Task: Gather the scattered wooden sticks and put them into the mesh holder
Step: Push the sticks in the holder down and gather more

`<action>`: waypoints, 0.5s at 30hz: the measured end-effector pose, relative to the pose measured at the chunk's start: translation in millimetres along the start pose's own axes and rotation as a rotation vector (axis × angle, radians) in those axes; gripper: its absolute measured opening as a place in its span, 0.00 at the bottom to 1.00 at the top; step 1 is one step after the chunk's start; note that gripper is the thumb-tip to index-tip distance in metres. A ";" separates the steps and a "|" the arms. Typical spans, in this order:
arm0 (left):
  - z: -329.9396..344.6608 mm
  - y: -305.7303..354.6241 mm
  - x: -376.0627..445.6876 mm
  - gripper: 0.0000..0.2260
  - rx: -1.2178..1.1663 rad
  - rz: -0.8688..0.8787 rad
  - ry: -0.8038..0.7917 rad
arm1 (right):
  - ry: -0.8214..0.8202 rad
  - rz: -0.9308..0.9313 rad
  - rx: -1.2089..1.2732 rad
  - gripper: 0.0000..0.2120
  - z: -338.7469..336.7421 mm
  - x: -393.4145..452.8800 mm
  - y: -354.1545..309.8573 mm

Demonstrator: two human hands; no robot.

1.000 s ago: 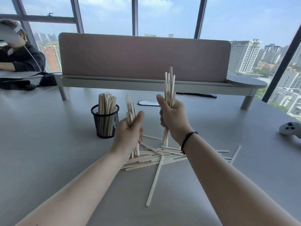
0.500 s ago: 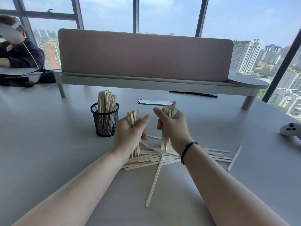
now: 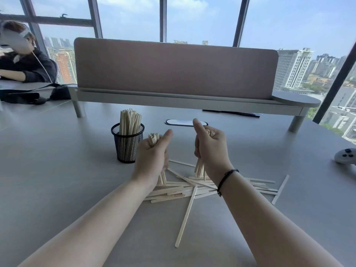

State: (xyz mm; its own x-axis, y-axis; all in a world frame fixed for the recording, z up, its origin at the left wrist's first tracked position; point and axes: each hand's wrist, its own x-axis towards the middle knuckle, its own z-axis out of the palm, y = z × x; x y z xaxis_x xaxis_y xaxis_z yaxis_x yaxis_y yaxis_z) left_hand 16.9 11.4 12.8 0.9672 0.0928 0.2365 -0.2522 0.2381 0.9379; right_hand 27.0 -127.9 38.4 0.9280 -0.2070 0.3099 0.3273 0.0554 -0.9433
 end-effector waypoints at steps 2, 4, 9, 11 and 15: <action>-0.4 2.1 1.0 0.24 -0.056 -0.011 -0.008 | -0.002 -0.014 0.004 0.29 2.3 -1.3 -3.7; -0.6 2.6 1.6 0.23 -0.046 0.013 -0.021 | -0.020 -0.040 -0.028 0.29 6.8 -3.3 -4.7; 1.3 -4.4 -1.9 0.22 0.149 0.028 0.015 | -0.084 -0.039 -0.130 0.31 13.7 -5.1 14.2; 1.0 -5.4 -1.1 0.22 0.119 -0.017 0.027 | -0.070 0.004 -0.128 0.33 17.0 -2.3 17.7; -0.6 11.3 11.0 0.28 -0.005 -0.080 0.099 | -0.077 0.077 -0.017 0.29 38.4 8.2 -2.4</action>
State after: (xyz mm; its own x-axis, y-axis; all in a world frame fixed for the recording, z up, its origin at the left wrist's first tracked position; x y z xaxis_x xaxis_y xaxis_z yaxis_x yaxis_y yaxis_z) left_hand 24.6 15.7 25.8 0.9765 0.1685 0.1347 -0.1750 0.2537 0.9513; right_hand 40.6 -92.3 47.8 0.9613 -0.1271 0.2444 0.2525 0.0519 -0.9662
